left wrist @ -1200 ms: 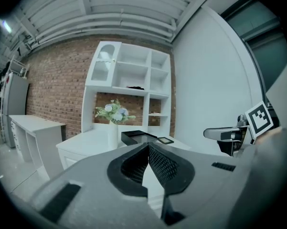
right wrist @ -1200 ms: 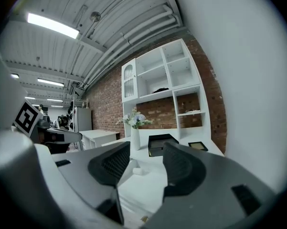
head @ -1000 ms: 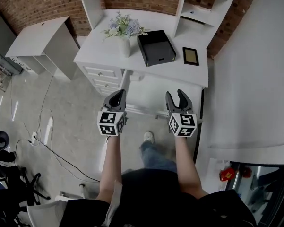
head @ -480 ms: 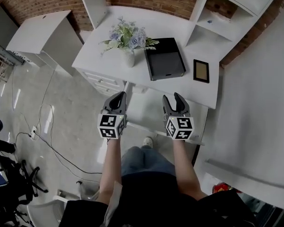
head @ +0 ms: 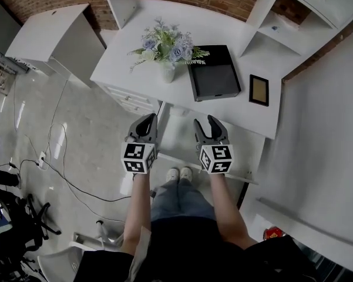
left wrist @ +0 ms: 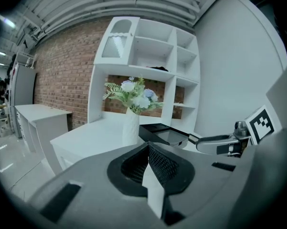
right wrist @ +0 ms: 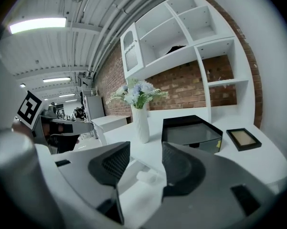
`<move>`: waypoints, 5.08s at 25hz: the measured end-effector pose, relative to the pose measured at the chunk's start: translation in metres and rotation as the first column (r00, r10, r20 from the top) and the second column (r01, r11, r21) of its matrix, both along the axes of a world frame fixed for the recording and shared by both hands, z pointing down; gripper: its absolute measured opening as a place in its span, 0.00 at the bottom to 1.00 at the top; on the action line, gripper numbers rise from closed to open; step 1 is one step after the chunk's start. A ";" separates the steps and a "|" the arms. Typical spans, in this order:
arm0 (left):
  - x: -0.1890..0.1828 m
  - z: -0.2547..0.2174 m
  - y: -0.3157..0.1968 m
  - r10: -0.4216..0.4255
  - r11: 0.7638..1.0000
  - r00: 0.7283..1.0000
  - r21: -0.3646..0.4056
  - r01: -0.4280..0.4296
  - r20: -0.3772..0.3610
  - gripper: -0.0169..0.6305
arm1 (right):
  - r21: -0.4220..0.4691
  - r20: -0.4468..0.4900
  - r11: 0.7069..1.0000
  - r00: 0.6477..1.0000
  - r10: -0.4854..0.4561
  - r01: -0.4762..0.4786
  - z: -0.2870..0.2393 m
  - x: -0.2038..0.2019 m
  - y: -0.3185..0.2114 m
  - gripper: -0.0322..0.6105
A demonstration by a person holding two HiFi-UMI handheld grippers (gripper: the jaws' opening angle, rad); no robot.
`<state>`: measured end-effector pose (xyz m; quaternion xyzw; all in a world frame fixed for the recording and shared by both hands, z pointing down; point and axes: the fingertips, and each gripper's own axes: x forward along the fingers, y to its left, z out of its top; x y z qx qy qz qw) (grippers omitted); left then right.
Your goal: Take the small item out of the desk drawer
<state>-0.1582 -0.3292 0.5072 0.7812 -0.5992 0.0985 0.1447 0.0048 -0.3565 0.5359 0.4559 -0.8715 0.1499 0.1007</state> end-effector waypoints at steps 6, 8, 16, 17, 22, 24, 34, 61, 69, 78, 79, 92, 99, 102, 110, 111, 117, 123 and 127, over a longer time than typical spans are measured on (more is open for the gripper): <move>-0.010 0.022 0.001 -0.016 1.000 1.000 -0.028 0.015 -0.026 0.04 | -0.064 -0.025 0.997 0.999 -0.048 0.047 0.035 -0.031 0.000 0.35; -0.014 0.031 0.002 -0.021 0.999 0.999 -0.039 0.020 -0.029 0.04 | -0.093 -0.033 0.994 0.998 -0.056 0.053 0.051 -0.040 -0.001 0.35; -0.022 0.061 -0.001 -0.047 0.997 0.998 -0.071 0.044 -0.044 0.04 | -0.208 -0.099 0.975 0.991 -0.095 0.072 0.121 -0.067 -0.012 0.35; -0.022 0.064 -0.003 -0.049 0.996 0.998 -0.072 0.046 -0.048 0.04 | -0.218 -0.106 0.973 0.990 -0.094 0.069 0.128 -0.070 -0.015 0.35; -0.021 0.080 -0.010 -0.053 0.996 0.997 -0.076 0.049 -0.064 0.04 | -0.257 -0.142 0.966 0.987 -0.076 0.037 0.164 -0.082 -0.028 0.35; -0.021 0.083 -0.011 -0.057 0.996 0.996 -0.072 0.052 -0.072 0.04 | -0.271 -0.155 0.963 0.986 -0.055 0.011 0.177 -0.085 -0.035 0.37; -0.025 0.103 -0.005 -0.065 0.994 0.993 -0.092 0.056 -0.095 0.04 | -0.313 -0.227 0.947 0.974 0.002 -0.075 0.221 -0.102 -0.063 0.46; -0.034 0.109 -0.001 -0.073 0.993 0.991 -0.103 0.061 -0.111 0.04 | -0.354 -0.257 0.929 0.966 0.019 -0.113 0.222 -0.111 -0.065 0.44; -0.029 0.073 -0.007 -0.049 0.997 0.994 -0.067 0.043 -0.095 0.04 | -0.389 -0.232 0.915 0.973 0.016 -0.108 0.186 -0.092 -0.023 0.44; 0.011 0.028 -0.019 0.063 0.998 0.996 -0.025 -0.065 -0.069 0.04 | -0.265 -0.184 0.942 0.970 0.157 -0.203 0.101 -0.017 -0.001 0.44; 0.019 0.023 -0.021 0.084 0.996 0.994 -0.019 -0.085 -0.065 0.04 | -0.243 -0.178 0.944 0.967 0.182 -0.222 0.090 -0.006 -0.001 0.44; 0.115 -0.061 -0.052 0.291 0.948 0.957 0.135 -0.290 0.010 0.04 | 0.080 -0.073 0.870 0.868 0.492 -0.487 -0.052 0.149 -0.007 0.44; 0.136 -0.090 -0.053 0.315 0.927 0.947 0.195 -0.320 0.055 0.04 | 0.232 0.001 0.828 0.851 0.525 -0.510 -0.111 0.196 0.006 0.44; 0.140 -0.095 -0.051 0.319 0.922 0.945 0.208 -0.326 0.063 0.04 | 0.277 0.016 0.822 0.858 0.513 -0.497 -0.126 0.201 0.011 0.44; 0.139 -0.098 -0.050 0.320 0.921 0.946 0.217 -0.325 0.058 0.04 | 0.306 0.029 0.811 0.856 0.516 -0.499 -0.137 0.205 0.016 0.44; 0.139 -0.099 -0.050 0.320 0.920 0.946 0.218 -0.324 0.058 0.04 | 0.307 0.028 0.811 0.856 0.516 -0.498 -0.137 0.205 0.016 0.44; 0.140 -0.098 -0.050 0.319 0.921 0.946 0.216 -0.324 0.062 0.04 | 0.300 0.009 0.814 0.854 0.519 -0.498 -0.133 0.206 0.016 0.44; 0.140 -0.095 -0.053 0.316 0.922 0.947 0.213 -0.322 0.061 0.04 | 0.300 0.008 0.814 0.854 0.520 -0.498 -0.132 0.208 0.012 0.44; 0.143 -0.093 -0.054 0.316 0.923 0.947 0.210 -0.322 0.062 0.04 | 0.299 0.008 0.814 0.854 0.520 -0.498 -0.131 0.211 0.012 0.44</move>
